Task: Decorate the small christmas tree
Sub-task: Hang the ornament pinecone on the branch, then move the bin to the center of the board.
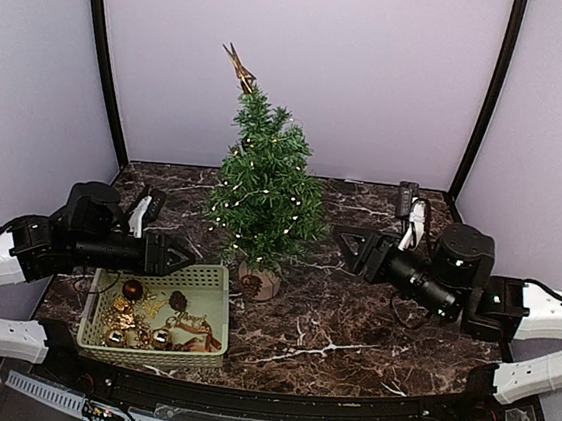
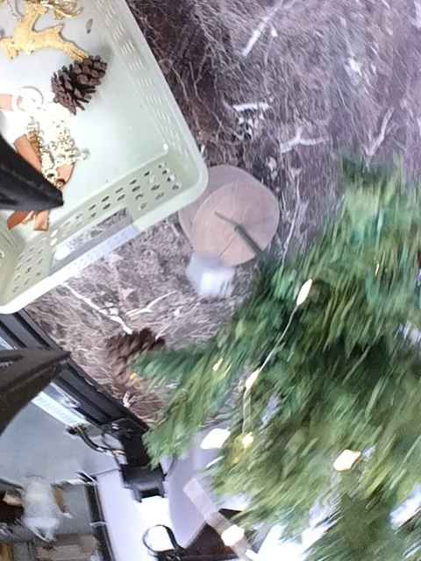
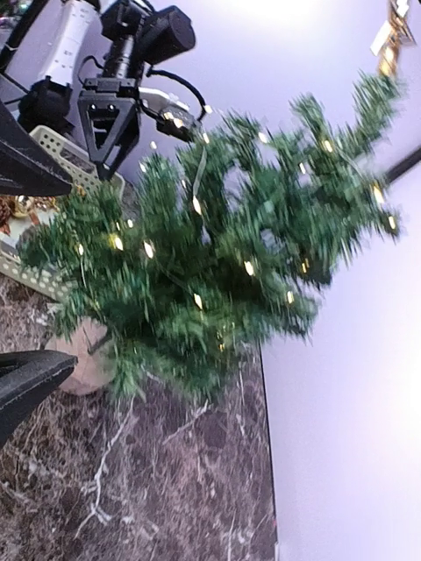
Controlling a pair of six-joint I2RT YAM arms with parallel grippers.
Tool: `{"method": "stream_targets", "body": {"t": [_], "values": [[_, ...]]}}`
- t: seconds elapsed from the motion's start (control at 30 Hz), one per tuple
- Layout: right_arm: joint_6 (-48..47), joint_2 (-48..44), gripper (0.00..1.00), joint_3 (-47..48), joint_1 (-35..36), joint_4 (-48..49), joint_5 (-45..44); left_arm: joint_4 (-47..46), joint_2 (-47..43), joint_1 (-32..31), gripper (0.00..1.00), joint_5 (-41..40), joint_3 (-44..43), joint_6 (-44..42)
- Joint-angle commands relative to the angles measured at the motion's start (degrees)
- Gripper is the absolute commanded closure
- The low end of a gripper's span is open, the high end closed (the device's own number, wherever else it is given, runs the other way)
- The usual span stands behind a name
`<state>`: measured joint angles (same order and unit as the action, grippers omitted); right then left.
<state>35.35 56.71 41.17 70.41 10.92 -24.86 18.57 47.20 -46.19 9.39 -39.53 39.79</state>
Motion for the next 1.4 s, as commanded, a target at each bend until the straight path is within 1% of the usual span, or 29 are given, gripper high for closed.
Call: {"method": "stream_targets", "body": {"t": [0.0,0.07,0.13,0.23,0.27,0.33,0.53,0.6,0.77,0.97,1.2,1.37], "values": [[4.9,-2.1,0.41,-4.3,-8.1,-1.7,3.4,-4.7,3.3,6.2,0.48,6.3,2.0,2.2],[6.9,-2.4,0.42,-6.7,-12.2,-0.1,6.8,-8.1,5.8,9.2,0.5,8.3,2.5,1.7],[8.8,-1.3,0.43,-9.1,-16.8,2.1,10.1,-14.2,8.5,11.8,0.51,9.7,3.2,1.2],[11.0,2.6,0.45,-11.0,-20.4,6.6,14.2,-23.1,13.0,15.8,0.52,13.8,5.1,1.5],[11.6,5.0,0.45,-11.2,-21.1,8.4,15.4,-27.1,15.9,16.9,0.53,15.3,5.3,1.6],[12.1,8.9,0.46,-11.0,-21.8,12.0,17.6,-32.2,19.8,17.7,0.54,16.6,5.3,1.5],[13.6,22.1,0.45,-8.0,-22.8,20.7,23.9,-43.7,31.1,20.1,0.54,20.5,4.1,1.7],[14.2,26.4,0.45,-6.2,-22.9,23.0,26.4,-46.3,34.9,20.2,0.54,21.8,3.2,1.9],[15.7,35.5,0.43,-1.3,-22.8,26.5,32.3,-50.1,43.2,20.3,0.54,24.9,1.6,2.9],[16.4,44.7,0.41,4.1,-22.6,27.8,36.9,-51.8,47.9,19.6,0.53,26.9,0.8,3.9],[16.9,50.3,0.43,8.1,-22.4,28.1,38.8,-52.6,53.9,17.0,0.52,29.2,-2.6,3.7],[17.0,53.3,0.47,9.8,-22.4,27.7,38.9,-50.8,55.5,16.1,0.52,29.3,-4.0,2.9]]}}
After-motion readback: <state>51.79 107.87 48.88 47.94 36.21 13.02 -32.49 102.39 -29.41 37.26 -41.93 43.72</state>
